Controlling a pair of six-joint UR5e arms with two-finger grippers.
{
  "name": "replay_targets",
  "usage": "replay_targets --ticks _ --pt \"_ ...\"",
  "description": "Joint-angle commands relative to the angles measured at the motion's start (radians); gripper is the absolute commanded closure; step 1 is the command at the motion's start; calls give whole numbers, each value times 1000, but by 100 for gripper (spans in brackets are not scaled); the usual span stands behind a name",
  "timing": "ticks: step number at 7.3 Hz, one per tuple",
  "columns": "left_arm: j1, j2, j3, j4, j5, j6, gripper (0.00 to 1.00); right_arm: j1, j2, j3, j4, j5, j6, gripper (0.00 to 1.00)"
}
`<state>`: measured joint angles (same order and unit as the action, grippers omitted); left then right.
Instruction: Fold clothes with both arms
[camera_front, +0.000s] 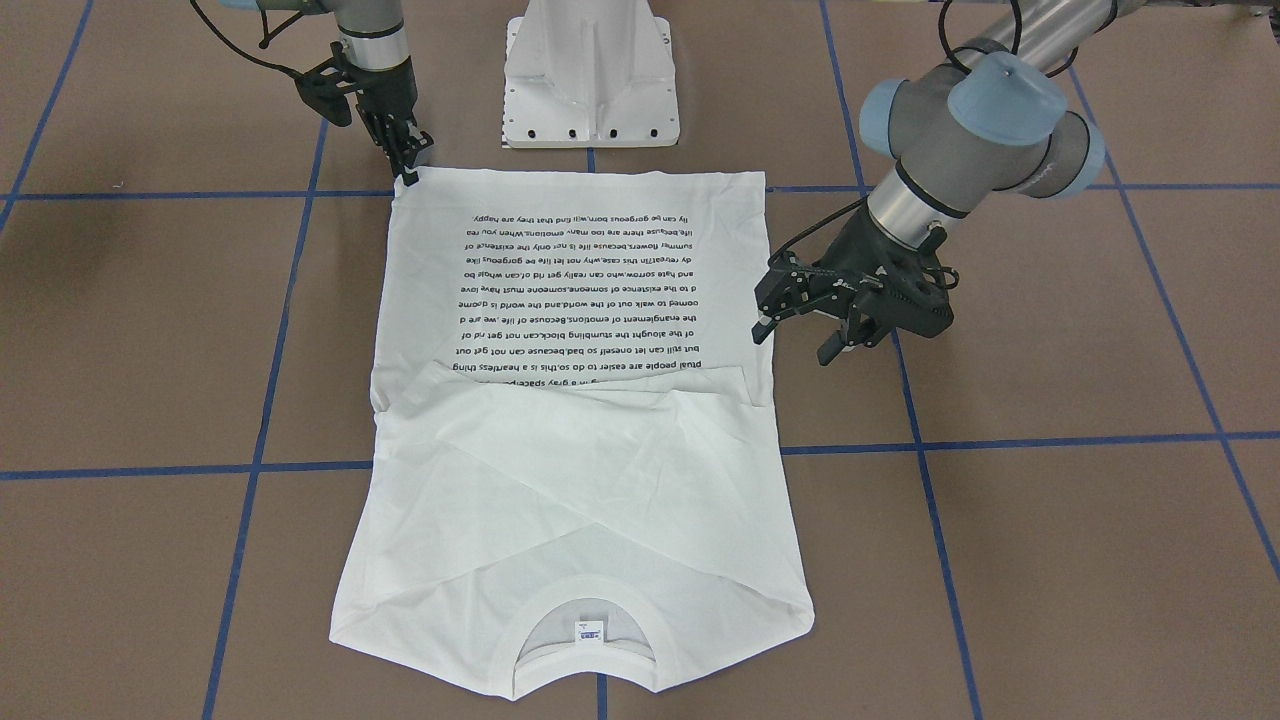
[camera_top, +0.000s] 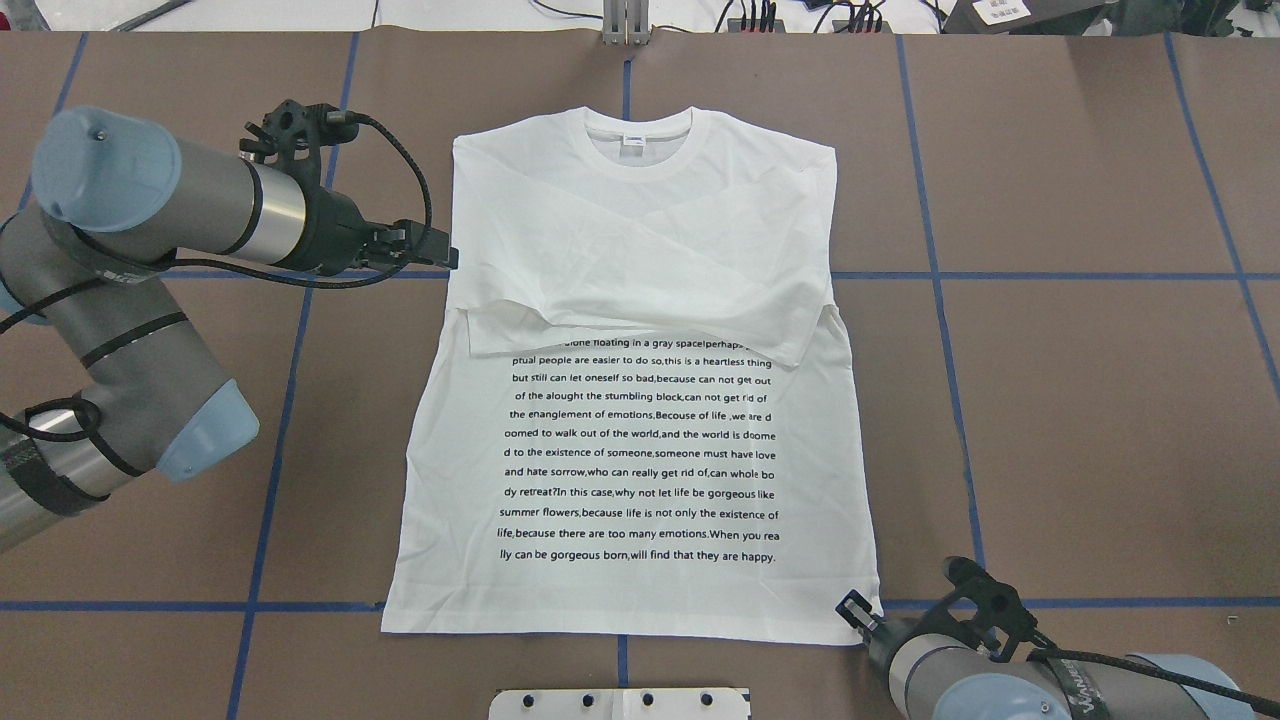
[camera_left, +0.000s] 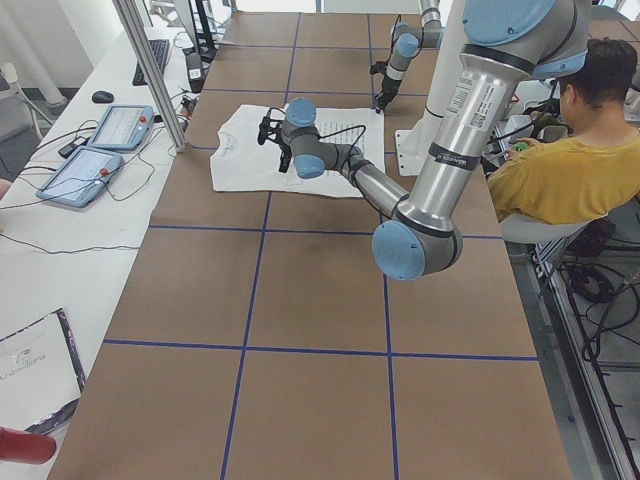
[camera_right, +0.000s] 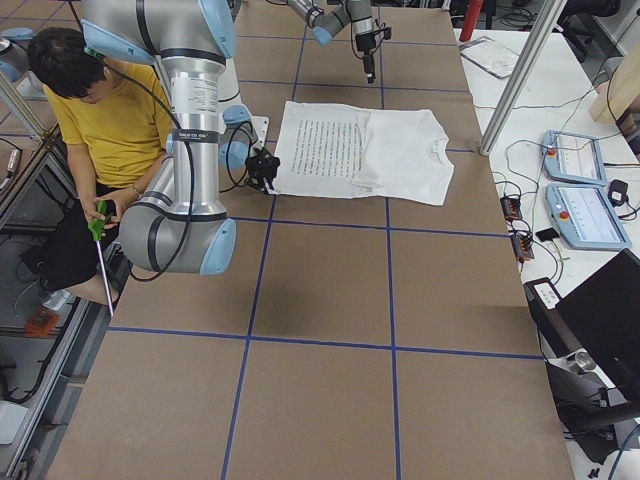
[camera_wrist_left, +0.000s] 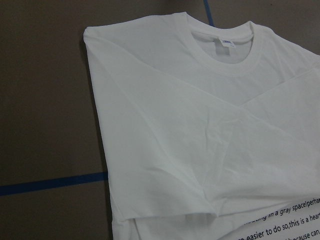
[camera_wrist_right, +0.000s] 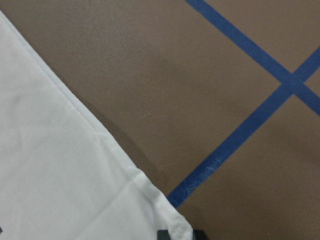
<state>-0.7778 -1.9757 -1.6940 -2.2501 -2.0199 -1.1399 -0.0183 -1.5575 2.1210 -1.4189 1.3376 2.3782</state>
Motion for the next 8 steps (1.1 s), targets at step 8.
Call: replay_targets --ticks 8 --pt "406 254 -220 88 416 -455 14 26 -33 80 -5 6 -14 100"
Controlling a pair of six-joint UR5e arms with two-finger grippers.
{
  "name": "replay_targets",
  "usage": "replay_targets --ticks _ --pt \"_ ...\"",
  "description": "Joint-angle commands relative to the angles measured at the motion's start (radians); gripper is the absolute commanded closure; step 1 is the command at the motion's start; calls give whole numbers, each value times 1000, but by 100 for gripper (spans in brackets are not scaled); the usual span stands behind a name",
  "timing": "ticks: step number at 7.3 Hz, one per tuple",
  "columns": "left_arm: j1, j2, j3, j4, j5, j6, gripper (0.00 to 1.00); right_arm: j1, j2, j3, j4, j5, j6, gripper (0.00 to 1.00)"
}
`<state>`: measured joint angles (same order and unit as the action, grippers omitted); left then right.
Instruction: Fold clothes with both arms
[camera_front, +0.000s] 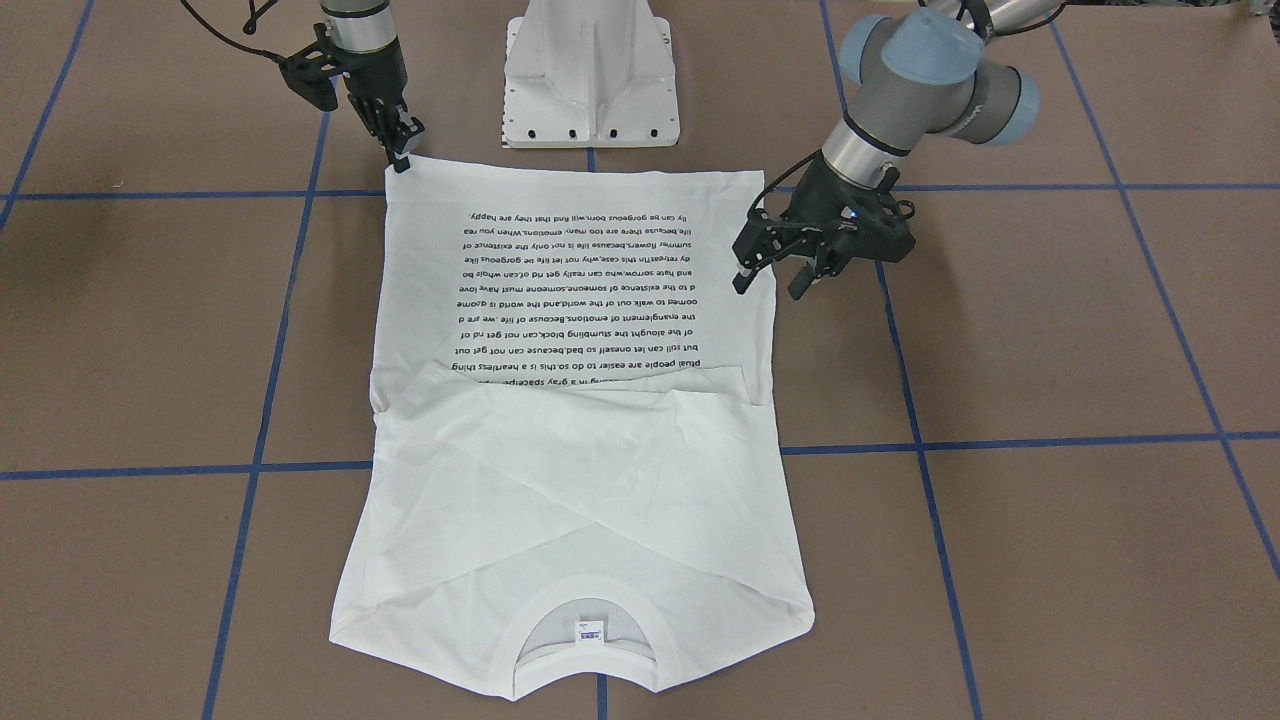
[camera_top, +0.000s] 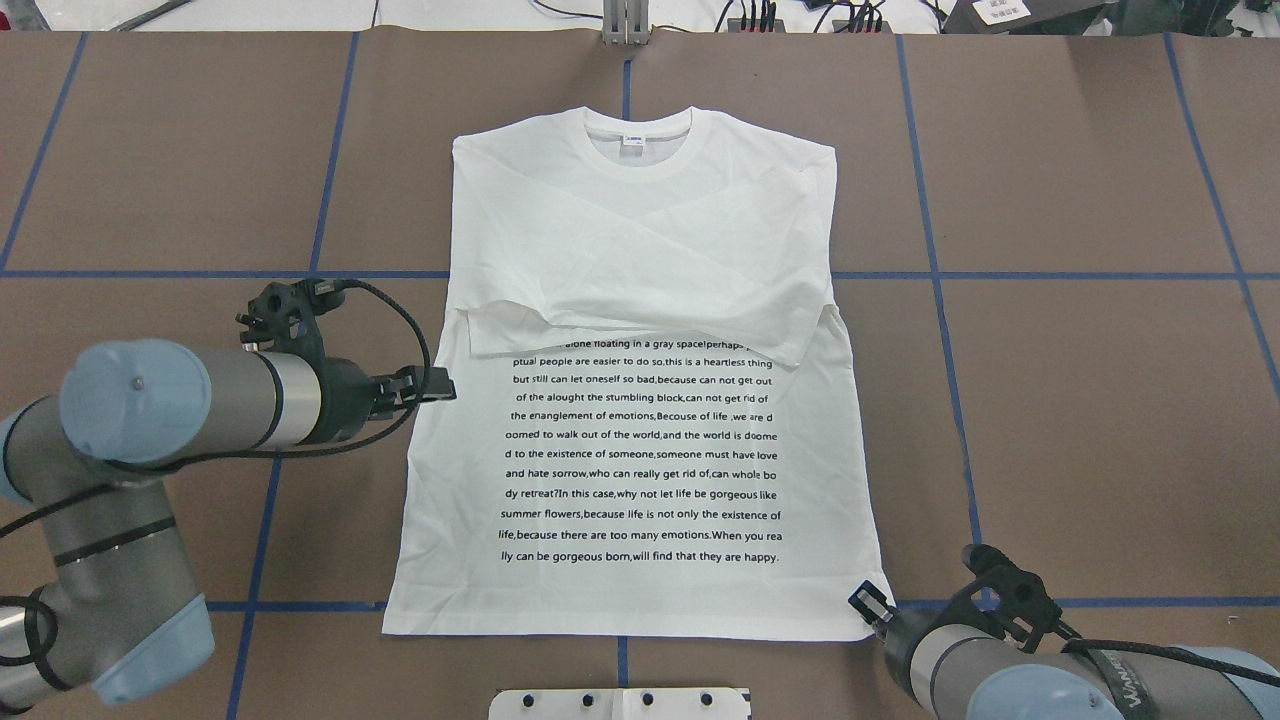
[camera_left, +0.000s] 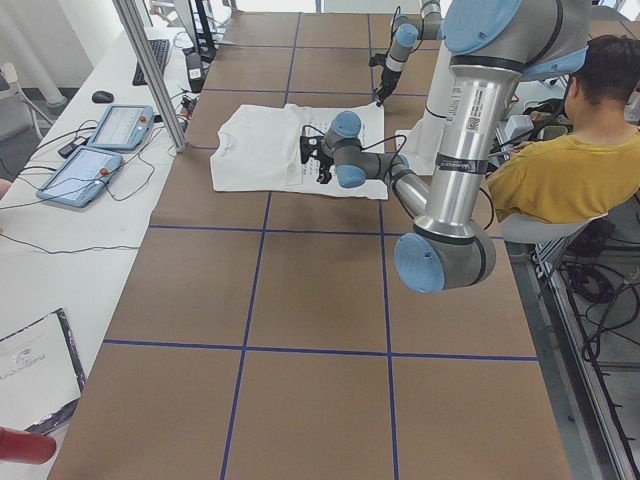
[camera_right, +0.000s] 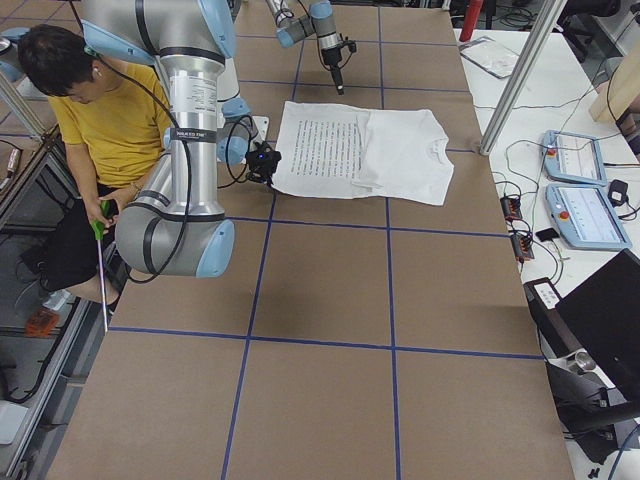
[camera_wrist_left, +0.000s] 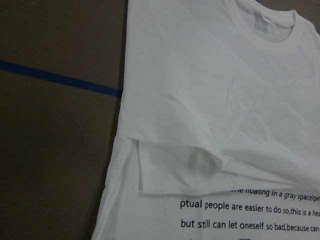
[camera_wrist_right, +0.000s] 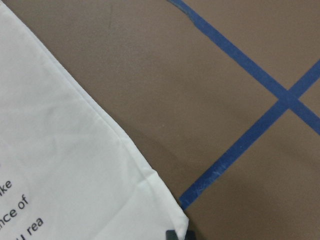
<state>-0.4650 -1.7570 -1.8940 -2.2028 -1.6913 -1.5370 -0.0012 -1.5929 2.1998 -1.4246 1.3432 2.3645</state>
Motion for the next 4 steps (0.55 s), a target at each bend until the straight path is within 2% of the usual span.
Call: replay_targets --ticks 1,2,3,4 --pt "148 43 -81 119 116 -110 15 9 2 0 0 1 -1 100" --pt "216 42 -124 237 143 -148 15 10 1 1 0 1 -1 100" --pt "277 45 -126 256 186 -208 17 9 4 1 0 -1 -1 100" --pt "302 45 -126 267 189 -230 17 7 4 0 1 -1 1 100"
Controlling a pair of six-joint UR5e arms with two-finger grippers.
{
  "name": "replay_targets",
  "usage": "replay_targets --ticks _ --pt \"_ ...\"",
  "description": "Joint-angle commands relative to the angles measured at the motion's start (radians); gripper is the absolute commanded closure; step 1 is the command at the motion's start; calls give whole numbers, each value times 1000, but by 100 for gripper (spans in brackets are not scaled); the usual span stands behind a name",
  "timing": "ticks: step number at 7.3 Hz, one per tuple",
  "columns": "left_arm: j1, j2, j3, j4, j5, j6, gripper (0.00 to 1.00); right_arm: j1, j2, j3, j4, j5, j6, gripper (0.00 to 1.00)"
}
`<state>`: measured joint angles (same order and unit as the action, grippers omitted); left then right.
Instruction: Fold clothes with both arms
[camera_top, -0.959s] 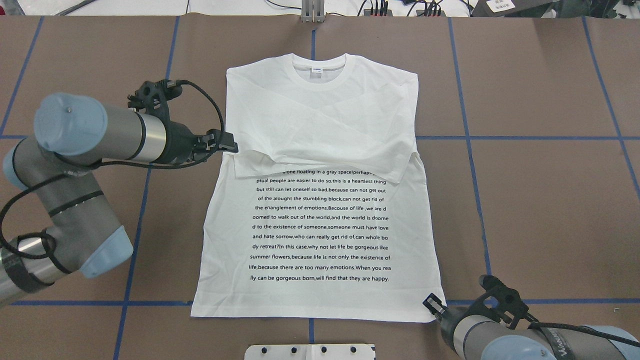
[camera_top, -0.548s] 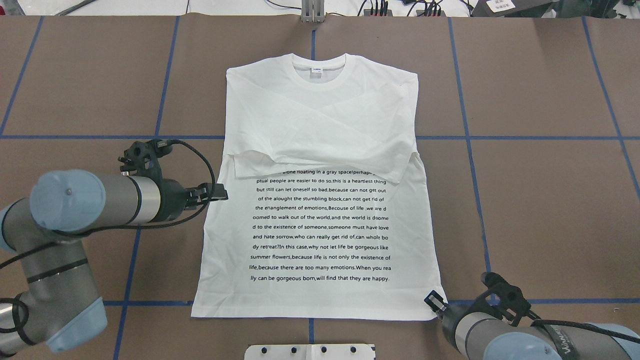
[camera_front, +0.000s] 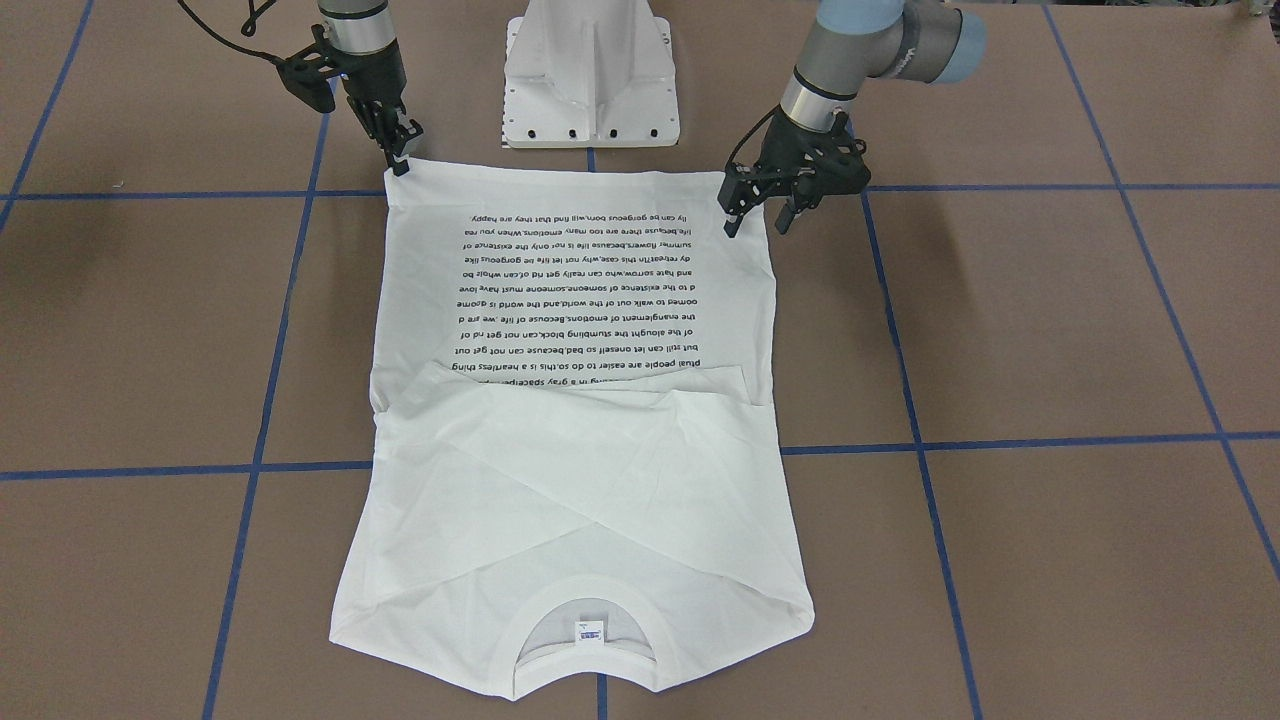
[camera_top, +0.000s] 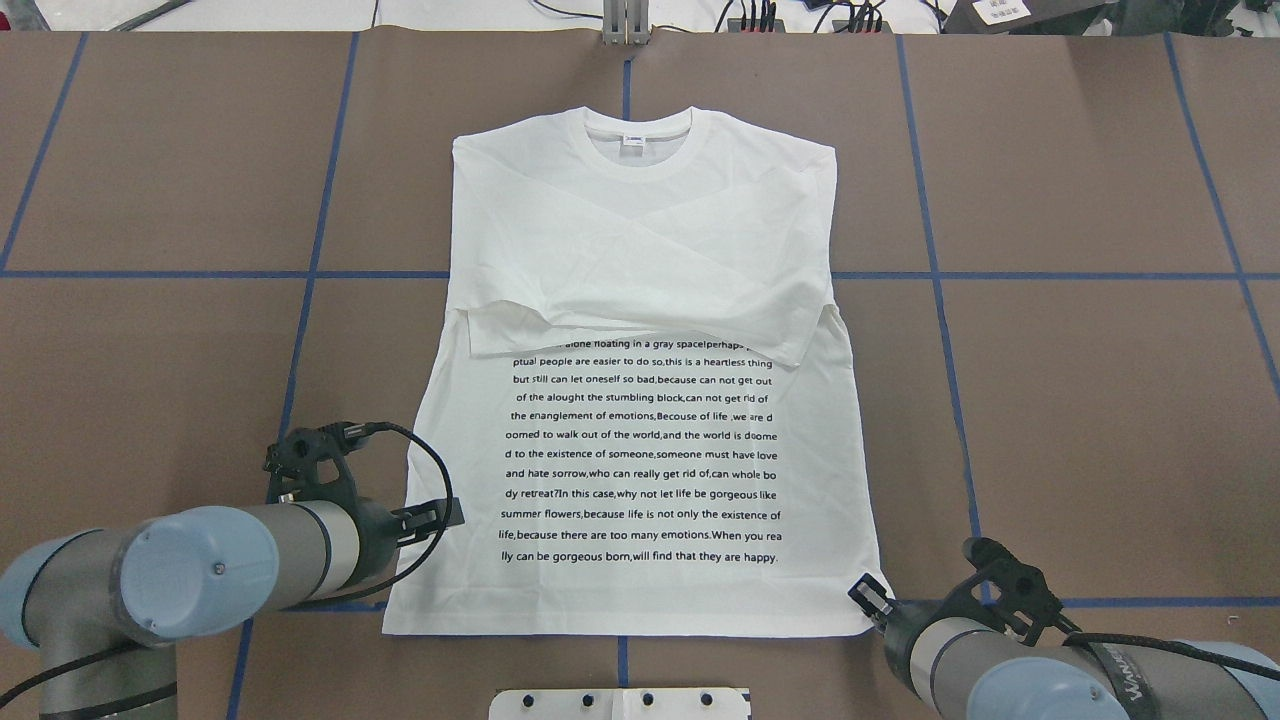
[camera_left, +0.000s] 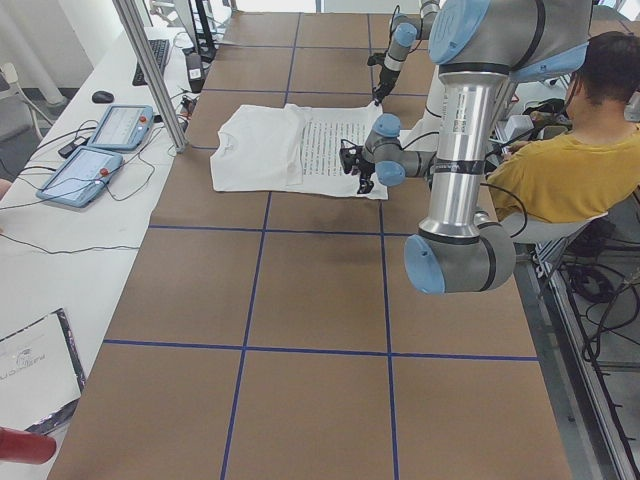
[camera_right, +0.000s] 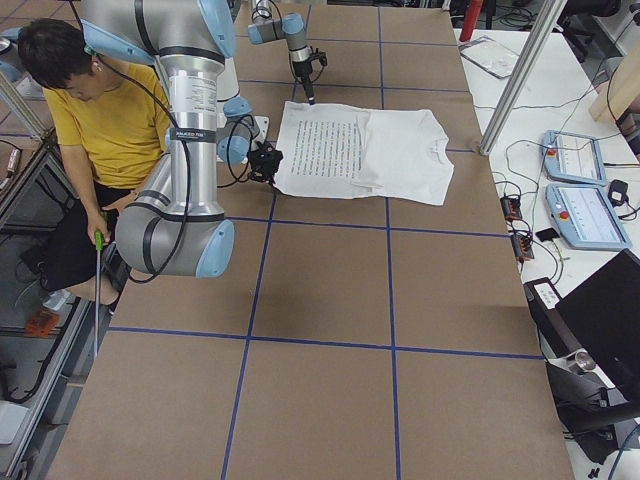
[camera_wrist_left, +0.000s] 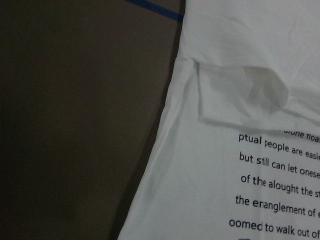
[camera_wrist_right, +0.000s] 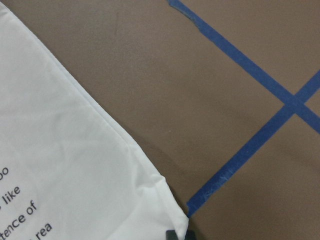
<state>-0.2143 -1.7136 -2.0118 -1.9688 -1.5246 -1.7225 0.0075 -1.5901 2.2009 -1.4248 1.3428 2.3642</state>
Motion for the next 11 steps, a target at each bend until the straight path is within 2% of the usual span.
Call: replay_targets --ticks 1,4,7,11 --pt "73 0 -8 63 23 -69 17 -1 1 -1 1 -1 1 100" --pt "105 0 -21 143 23 -100 19 -3 2 -1 1 -1 1 100" --pt "105 15 -64 172 21 -100 21 -7 2 -4 1 -2 3 100" --pt "121 28 -51 179 17 -100 26 -9 2 -6 1 -2 3 100"
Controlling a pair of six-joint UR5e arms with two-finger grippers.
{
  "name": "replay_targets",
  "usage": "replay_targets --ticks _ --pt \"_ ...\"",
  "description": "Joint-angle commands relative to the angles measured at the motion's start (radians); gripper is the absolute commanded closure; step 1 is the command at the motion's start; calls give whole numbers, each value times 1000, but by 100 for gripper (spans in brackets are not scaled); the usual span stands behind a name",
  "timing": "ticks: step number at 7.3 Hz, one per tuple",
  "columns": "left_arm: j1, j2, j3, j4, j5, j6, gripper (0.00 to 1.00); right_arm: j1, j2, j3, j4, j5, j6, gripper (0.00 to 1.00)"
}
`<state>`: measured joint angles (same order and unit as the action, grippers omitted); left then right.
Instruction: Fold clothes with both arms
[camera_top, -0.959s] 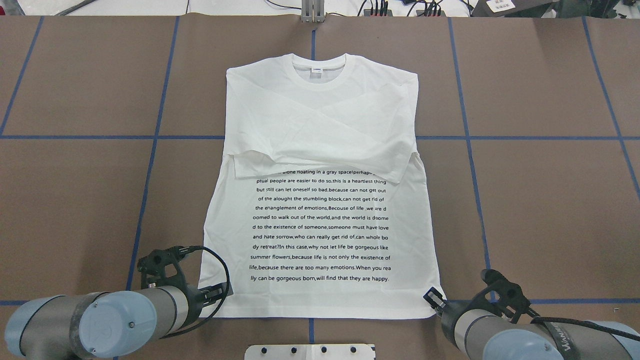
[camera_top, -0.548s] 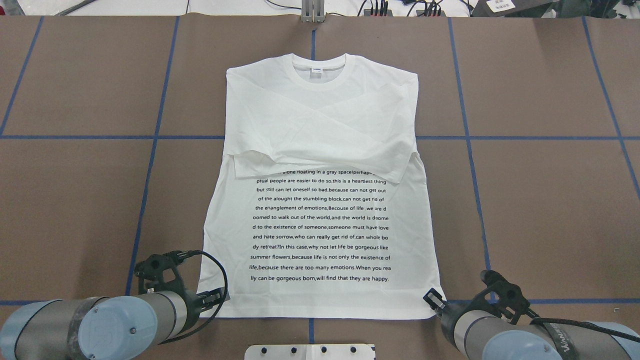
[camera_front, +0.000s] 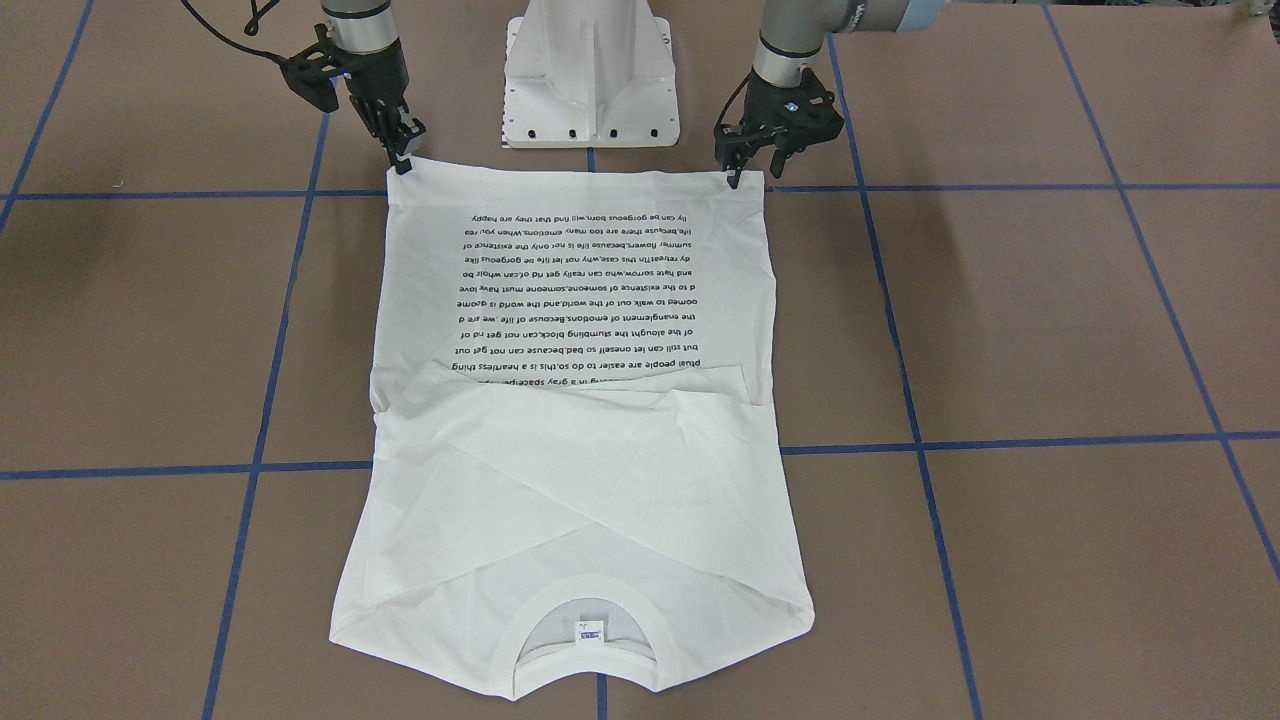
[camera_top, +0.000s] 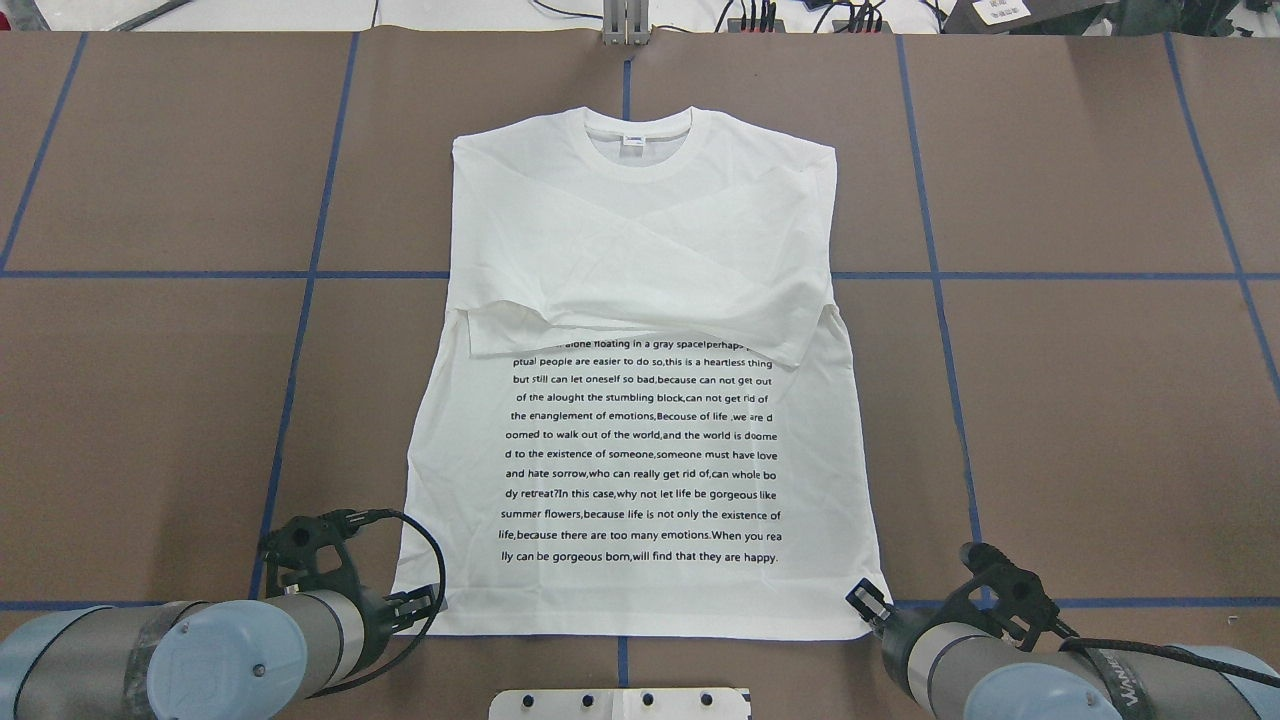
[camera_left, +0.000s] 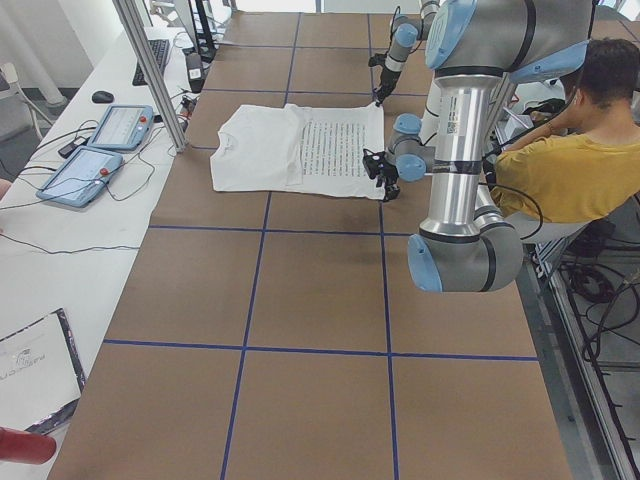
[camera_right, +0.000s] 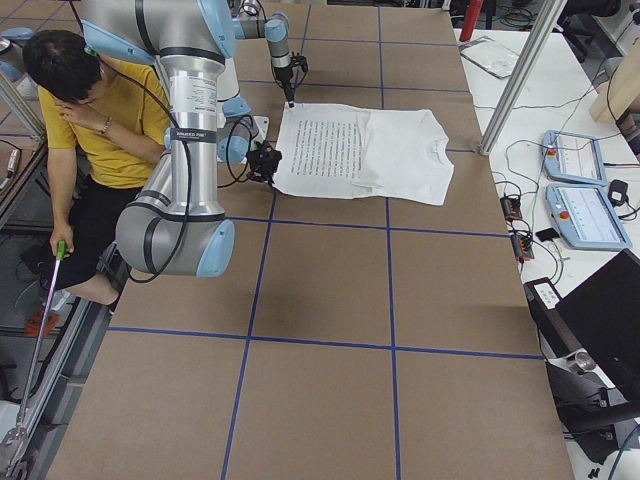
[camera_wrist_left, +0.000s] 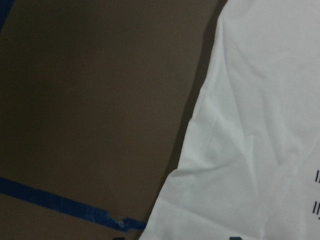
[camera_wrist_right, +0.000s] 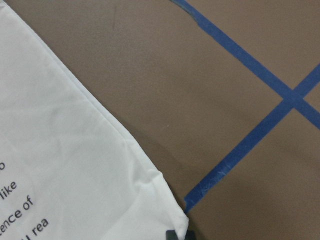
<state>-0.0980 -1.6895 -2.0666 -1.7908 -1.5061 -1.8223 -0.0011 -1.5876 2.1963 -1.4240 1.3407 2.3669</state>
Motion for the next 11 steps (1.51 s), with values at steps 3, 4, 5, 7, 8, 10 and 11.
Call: replay_targets --ticks 3,4,5,7,8,10,11 --pt "9 4 2 1 -6 0 41 0 0 -3 0 0 0 100" --pt "11 4 3 1 -6 0 43 0 0 -3 0 0 0 100" --pt "11 4 3 1 -6 0 43 0 0 -3 0 0 0 100" --pt "11 4 2 1 -8 0 61 0 0 -3 0 0 0 100" --pt "9 5 0 1 -17 -2 79 0 1 -3 0 1 0 100" --pt "9 7 -1 1 -31 -2 100 0 2 -3 -1 0 0 100" --pt "9 7 -9 1 -42 -2 100 0 2 -4 0 0 0 100"
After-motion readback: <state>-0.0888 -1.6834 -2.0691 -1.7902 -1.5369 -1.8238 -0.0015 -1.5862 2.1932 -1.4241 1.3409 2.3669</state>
